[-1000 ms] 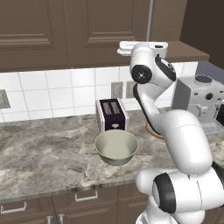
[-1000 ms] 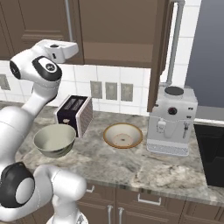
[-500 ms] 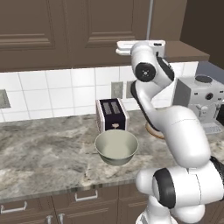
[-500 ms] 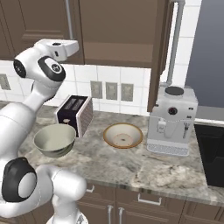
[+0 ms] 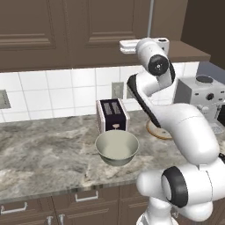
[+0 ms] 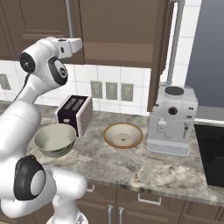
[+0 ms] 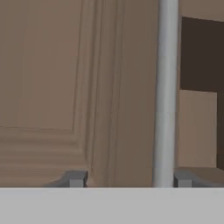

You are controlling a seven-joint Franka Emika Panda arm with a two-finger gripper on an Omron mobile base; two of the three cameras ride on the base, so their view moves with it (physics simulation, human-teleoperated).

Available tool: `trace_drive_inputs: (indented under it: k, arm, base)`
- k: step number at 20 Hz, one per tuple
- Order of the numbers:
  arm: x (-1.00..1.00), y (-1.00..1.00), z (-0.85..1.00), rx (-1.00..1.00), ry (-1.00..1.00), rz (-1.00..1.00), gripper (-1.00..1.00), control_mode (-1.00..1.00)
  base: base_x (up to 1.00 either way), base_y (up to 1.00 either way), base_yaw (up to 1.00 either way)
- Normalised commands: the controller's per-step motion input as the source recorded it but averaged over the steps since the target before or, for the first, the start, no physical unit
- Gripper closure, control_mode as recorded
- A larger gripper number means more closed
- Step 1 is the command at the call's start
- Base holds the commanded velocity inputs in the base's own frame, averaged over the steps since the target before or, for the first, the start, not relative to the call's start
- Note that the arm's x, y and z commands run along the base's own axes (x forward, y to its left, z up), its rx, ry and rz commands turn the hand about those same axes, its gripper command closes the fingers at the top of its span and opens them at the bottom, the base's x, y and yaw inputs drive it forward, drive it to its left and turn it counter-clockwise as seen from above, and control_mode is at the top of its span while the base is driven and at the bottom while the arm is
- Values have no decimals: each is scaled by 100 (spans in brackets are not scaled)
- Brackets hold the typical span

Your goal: Open the cabinet. Pick the bowls from the counter and place them in the cabinet. Then close the cabinet.

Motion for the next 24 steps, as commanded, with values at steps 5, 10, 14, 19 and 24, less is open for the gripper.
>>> trace_drive_inputs:
  k: [5,10,14,19,24]
  arm:
    - [60,-1,-7,0,5,15,-100,-100]
    - [37,4,-34,0,-3,11,100,-100]
    - [36,7,-38,1,-11,5,100,-100]
    - [29,18,-42,3,-10,5,100,-100]
    - [27,22,-35,5,-1,6,100,-100]
  base:
    - [0,0,0]
    - [0,0,0]
    - [0,0,0]
    - [0,0,0]
    - [0,0,0]
